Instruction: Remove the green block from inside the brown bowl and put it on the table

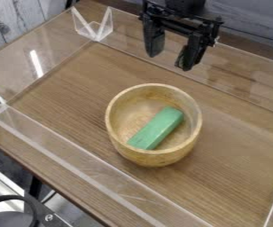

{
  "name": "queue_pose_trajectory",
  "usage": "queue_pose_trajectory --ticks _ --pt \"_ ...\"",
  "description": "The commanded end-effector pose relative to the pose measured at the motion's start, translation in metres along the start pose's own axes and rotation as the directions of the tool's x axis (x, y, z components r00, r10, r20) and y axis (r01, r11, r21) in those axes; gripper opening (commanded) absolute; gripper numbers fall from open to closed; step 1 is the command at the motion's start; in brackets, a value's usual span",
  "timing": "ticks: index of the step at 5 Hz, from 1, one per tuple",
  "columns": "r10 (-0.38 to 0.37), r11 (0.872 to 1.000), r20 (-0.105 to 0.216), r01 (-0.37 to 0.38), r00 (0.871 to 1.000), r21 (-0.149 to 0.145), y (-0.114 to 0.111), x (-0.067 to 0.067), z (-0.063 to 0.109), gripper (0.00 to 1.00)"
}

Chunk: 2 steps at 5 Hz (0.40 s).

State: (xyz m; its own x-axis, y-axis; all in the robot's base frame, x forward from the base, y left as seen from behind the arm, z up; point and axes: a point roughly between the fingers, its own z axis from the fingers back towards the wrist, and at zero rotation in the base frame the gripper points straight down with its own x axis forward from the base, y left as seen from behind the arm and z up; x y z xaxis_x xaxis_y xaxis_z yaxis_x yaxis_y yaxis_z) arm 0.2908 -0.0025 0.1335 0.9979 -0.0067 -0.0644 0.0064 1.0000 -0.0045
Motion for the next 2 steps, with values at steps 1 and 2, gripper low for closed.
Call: queue_pose_trajectory --ticks 1,2 --pt "-0.018 1.000 -0.027 0.018 0.999 0.005 0.000 -0.008 -0.012 1.00" --pt "-0.050 0.999 -0.058 0.051 0.997 0.008 0.000 -0.021 -0.030 1.00"
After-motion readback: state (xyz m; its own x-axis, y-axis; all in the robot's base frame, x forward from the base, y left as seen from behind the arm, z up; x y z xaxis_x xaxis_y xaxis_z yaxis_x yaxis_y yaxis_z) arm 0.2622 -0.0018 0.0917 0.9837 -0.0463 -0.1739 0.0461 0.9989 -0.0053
